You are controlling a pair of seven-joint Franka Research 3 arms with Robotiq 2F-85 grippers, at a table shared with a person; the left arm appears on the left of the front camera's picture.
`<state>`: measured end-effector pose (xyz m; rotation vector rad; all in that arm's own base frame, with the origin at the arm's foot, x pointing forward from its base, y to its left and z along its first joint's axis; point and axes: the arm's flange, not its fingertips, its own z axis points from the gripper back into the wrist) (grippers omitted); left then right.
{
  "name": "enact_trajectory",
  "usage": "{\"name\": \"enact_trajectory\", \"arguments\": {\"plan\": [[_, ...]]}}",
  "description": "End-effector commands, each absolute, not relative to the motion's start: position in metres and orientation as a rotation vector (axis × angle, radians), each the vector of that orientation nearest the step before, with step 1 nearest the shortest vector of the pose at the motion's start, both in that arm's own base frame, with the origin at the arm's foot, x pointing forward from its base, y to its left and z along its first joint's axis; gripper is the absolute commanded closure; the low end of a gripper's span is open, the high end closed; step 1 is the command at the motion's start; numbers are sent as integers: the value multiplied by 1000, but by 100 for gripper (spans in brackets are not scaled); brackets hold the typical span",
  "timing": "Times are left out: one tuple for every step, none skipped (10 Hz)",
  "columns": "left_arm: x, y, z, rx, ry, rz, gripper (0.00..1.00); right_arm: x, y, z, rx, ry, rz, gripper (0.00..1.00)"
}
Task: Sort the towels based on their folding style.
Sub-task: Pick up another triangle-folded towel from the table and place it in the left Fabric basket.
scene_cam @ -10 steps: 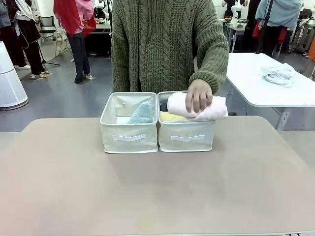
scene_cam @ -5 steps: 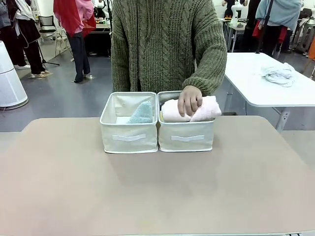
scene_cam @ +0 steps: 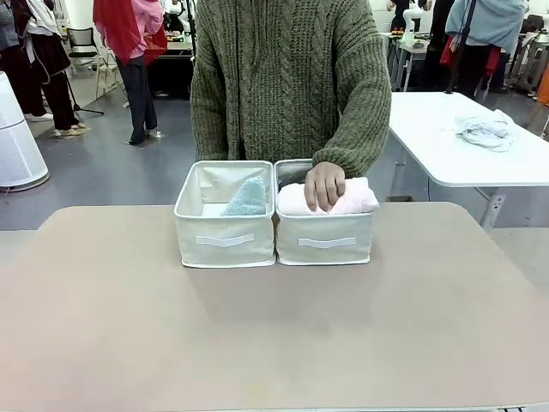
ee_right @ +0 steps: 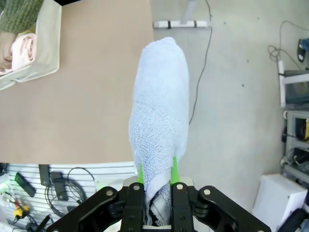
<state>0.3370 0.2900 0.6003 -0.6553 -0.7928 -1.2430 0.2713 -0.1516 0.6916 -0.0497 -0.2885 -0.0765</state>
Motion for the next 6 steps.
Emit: {"name": "enact_trajectory", "arguments": {"plan": [[336,289,600,-648,-824,-1238,0,270,-152,692,-56,-289,-87,88],[337,290,600,-655,-793,-1243,0,270,-152,692,-56,-289,-87,88],[343,292,596,-708,-850,-1177,0,270,-152,692,-56,-289,-87,88],[349,295,596,-780,-903,-1154,0,270,-152,692,-56,-289,-87,88],[351,296,594,-821,-933,-1158,0,270,-152,692,-56,-289,-87,88],[351,296,592,-834,-934,-1149,0,270,-152,692,-56,-289,-87,88]]}}
